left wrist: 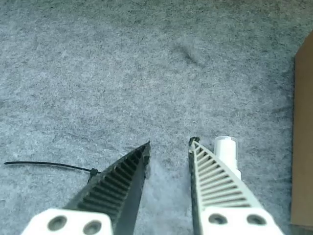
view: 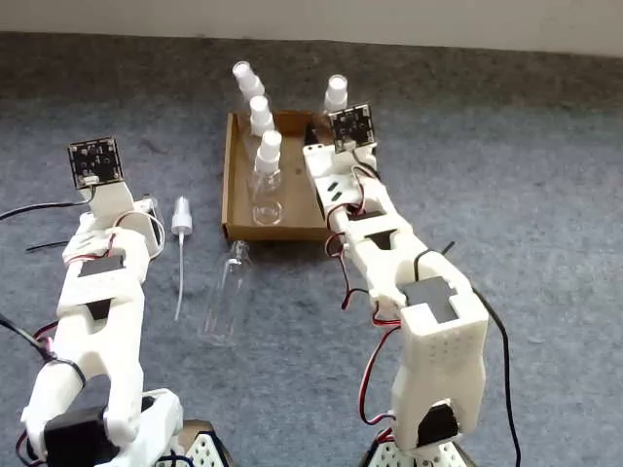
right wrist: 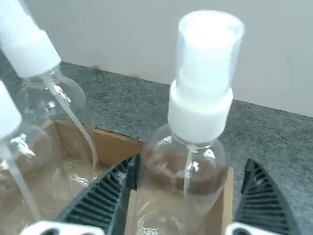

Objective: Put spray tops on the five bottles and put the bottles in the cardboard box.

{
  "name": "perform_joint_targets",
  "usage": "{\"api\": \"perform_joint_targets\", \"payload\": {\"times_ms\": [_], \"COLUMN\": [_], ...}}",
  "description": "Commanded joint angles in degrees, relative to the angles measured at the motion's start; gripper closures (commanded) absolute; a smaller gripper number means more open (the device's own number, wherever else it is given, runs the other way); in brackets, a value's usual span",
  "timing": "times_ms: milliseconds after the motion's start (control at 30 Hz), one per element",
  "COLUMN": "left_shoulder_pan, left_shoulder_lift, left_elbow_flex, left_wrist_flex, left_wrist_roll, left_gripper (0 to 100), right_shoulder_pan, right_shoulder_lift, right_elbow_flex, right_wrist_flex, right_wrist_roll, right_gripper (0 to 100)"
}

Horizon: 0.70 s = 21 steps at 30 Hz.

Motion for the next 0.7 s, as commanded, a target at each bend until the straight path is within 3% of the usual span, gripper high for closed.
{"api": "perform_joint_targets", "payload": {"times_ms": [0, 200, 667], "left_shoulder_pan": [-0.48, -0.48, -0.48], "left_shoulder_lift": [-0.13, -0.13, -0.13], "left_elbow_flex": [-2.86, -2.86, -2.86], "left_wrist_flex": [-1.23, -1.23, -1.23], "left_wrist_roll": [0.35, 0.35, 0.35], "left_gripper": [87, 87, 87], "right_shoulder_pan": [0.4, 0.4, 0.48], "right_shoulder_lift": [-0.84, -0.84, -7.52], "right_elbow_flex": [-4.7, -7.34, -16.66], "right_wrist_flex": [0.84, 1.36, 16.66], "right_wrist_roll": [-0.53, -0.53, -0.53], "right_gripper": [71.7, 71.7, 71.7]}}
